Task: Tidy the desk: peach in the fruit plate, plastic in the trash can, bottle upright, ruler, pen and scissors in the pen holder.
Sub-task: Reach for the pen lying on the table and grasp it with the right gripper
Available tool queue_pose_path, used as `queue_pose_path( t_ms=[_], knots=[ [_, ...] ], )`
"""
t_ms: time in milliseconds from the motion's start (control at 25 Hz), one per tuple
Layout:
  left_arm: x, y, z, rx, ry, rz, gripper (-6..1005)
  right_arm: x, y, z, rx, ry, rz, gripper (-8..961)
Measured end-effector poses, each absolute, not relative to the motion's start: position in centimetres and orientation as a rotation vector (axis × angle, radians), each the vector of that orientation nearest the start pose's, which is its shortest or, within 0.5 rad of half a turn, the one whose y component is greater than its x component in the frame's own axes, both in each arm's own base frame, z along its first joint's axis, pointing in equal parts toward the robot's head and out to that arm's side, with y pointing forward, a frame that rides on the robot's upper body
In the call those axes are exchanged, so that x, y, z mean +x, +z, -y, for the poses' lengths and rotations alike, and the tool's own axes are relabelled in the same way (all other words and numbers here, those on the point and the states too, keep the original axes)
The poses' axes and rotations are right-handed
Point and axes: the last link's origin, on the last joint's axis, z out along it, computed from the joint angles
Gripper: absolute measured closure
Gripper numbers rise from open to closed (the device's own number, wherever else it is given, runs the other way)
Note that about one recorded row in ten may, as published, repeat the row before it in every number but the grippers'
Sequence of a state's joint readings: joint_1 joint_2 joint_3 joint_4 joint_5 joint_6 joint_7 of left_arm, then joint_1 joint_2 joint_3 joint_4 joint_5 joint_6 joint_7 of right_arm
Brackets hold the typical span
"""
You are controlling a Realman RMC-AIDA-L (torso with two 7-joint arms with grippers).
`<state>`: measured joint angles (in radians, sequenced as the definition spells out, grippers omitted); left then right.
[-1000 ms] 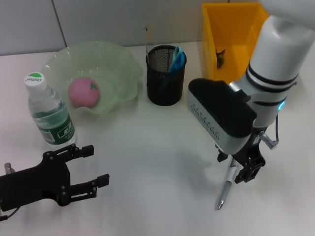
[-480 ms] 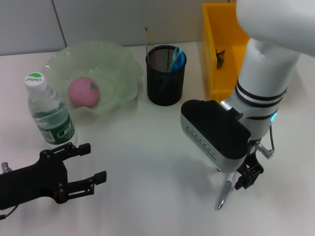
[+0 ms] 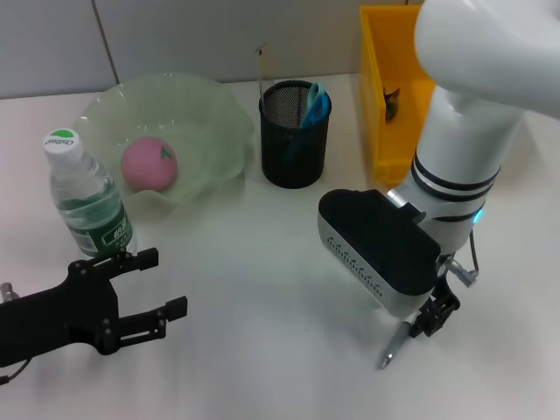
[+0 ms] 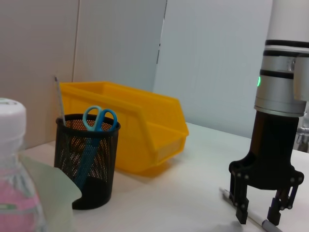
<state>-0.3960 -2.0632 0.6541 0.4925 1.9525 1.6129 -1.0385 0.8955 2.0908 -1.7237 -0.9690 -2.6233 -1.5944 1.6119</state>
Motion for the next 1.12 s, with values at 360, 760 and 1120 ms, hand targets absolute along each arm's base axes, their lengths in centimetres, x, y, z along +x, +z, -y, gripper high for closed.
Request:
queue_pose_path(
  t_ms=[360, 760, 1120],
  knots=[
    [-30.47, -1.46, -27.35, -2.680, -0.780, 0.499, 165, 16.41, -7.19, -34.38, -3.049, -1.220, 0.802, 555],
    [-30.46, -1.44, -27.38, -2.680, -0.783, 0.510, 164, 16.51, -7.20, -34.46, -3.038, -1.212, 0.806, 640],
    [-30.44, -1.36, -27.38, -2.675, -0.790, 0.512, 165, 16.79, -7.24, -34.49, -3.030, -1.201, 0.799, 663]
  ],
)
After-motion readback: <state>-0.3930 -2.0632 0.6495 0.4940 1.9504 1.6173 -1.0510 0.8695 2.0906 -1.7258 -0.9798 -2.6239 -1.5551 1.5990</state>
